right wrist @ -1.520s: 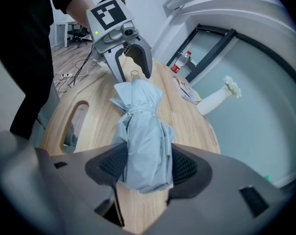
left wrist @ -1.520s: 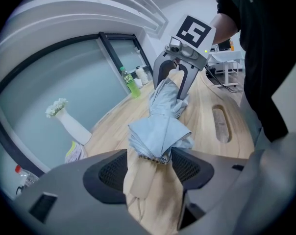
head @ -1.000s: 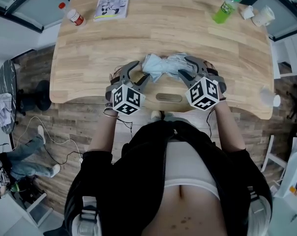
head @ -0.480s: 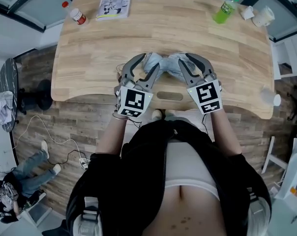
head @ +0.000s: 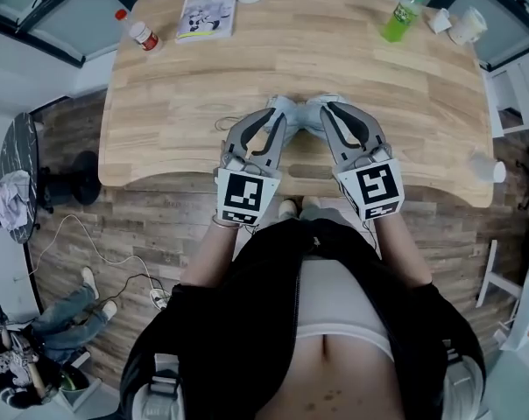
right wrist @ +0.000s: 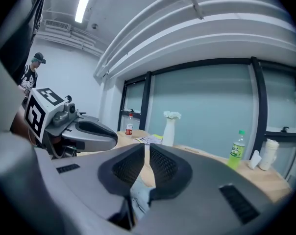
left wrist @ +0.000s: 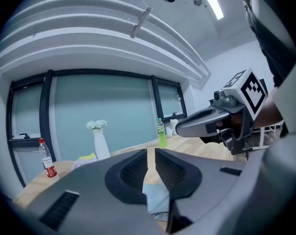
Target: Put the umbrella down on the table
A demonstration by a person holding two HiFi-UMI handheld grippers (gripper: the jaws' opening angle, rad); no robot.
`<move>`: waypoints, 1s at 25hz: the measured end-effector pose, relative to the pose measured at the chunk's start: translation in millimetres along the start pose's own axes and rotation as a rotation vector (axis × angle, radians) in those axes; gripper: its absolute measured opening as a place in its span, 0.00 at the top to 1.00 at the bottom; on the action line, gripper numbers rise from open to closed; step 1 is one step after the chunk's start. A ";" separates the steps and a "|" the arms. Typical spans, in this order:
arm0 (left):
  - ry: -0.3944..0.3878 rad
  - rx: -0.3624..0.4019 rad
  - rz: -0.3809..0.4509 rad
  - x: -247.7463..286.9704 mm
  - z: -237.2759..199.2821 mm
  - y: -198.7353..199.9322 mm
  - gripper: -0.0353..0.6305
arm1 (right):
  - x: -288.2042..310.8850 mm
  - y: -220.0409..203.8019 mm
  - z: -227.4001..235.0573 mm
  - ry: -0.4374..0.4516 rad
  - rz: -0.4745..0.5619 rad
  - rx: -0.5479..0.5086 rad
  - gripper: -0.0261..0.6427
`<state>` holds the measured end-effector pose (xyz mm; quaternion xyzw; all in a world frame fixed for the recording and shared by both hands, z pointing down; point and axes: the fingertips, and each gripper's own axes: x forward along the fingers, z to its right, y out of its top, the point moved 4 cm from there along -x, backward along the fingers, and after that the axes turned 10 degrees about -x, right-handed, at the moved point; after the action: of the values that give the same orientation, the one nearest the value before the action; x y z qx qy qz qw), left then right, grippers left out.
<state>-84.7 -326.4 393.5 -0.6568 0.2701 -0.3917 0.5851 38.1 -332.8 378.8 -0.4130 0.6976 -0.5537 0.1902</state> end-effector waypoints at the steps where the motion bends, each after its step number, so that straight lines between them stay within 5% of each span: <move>1: 0.000 -0.001 0.004 -3.0 0.8 0.0 0.87 | -1.9 1.7 -3.0 -0.010 0.006 0.011 0.89; 14: -0.039 0.064 0.038 -28.3 21.4 16.8 0.93 | -32.7 22.8 -26.1 -0.097 0.054 0.033 0.91; 25: -0.017 0.045 0.094 -79.1 77.8 29.4 0.93 | -97.1 27.1 -55.9 -0.076 0.061 0.034 0.91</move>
<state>-60.3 -223.8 348.3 -0.6332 0.2868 -0.3643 0.6198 44.8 -220.8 352.6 -0.4087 0.6926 -0.5435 0.2403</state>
